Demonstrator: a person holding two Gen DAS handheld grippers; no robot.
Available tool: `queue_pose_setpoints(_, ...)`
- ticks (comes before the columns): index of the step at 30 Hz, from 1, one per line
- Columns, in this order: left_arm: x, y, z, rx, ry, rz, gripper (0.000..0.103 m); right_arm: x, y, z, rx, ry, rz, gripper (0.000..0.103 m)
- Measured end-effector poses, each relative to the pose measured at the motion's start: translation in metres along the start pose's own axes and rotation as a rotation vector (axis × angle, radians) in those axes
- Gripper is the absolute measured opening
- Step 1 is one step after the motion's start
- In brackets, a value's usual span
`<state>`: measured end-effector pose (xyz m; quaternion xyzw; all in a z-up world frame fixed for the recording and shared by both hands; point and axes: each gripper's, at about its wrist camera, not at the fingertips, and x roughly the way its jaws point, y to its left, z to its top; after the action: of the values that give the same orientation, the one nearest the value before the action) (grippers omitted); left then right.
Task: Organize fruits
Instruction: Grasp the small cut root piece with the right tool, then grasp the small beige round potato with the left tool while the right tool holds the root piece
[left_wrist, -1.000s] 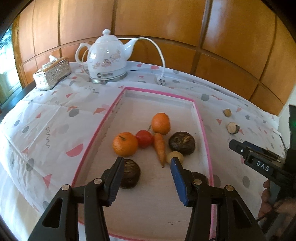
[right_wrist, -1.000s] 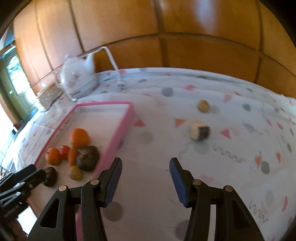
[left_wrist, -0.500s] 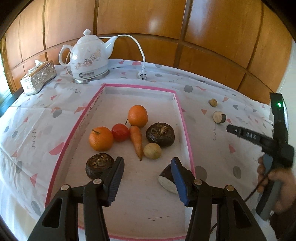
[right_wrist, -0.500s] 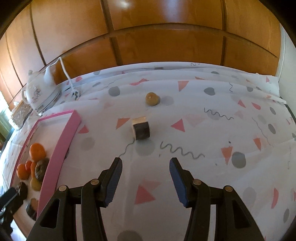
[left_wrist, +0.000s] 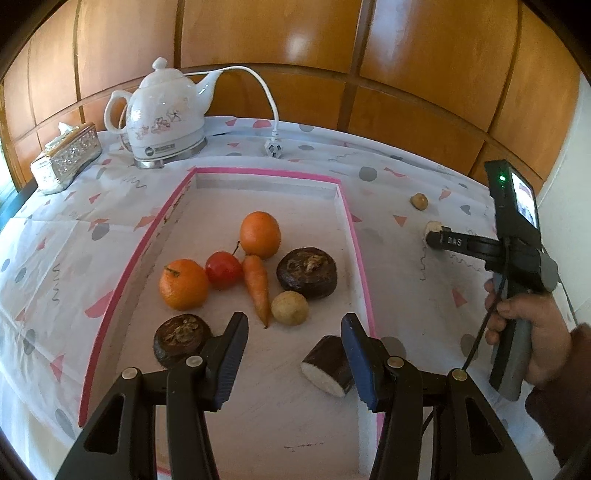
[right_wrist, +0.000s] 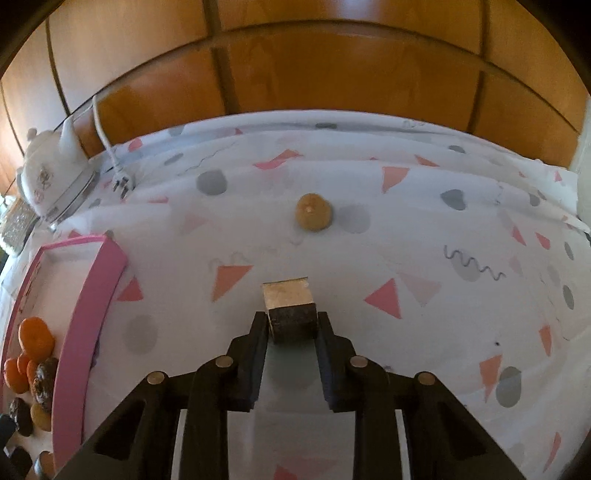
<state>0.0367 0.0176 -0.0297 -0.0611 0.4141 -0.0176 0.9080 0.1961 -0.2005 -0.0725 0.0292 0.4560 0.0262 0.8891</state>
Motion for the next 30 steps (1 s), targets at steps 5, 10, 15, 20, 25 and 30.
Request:
queue_pose_setpoints(5,0.007,-0.013,0.009,0.01,0.013,-0.028,0.053,-0.017,-0.023,-0.012,0.036,-0.019,0.0,0.024)
queue_pose_setpoints(10,0.013,-0.034,0.025,0.041,0.005,-0.06,0.053,-0.031,-0.045,-0.026,0.034,-0.041,-0.058,0.024)
queue_pose_setpoints(15,0.029,-0.057,0.046,0.043,0.026,-0.093,0.053,-0.035,-0.064,-0.036,0.044,-0.055,-0.124,0.024)
queue_pose_setpoints(20,0.057,-0.082,0.066,0.039,0.068,-0.125,0.053,-0.038,-0.076,-0.04,0.074,-0.06,-0.116,0.024)
queue_pose_setpoints(25,0.087,-0.11,0.084,0.066,0.095,-0.139,0.047,-0.037,-0.075,-0.041,0.075,-0.064,-0.102,0.024)
queue_pose_setpoints(30,0.117,-0.135,0.101,0.087,0.115,-0.156,0.045,-0.036,-0.077,-0.042,0.085,-0.068,-0.082,0.024)
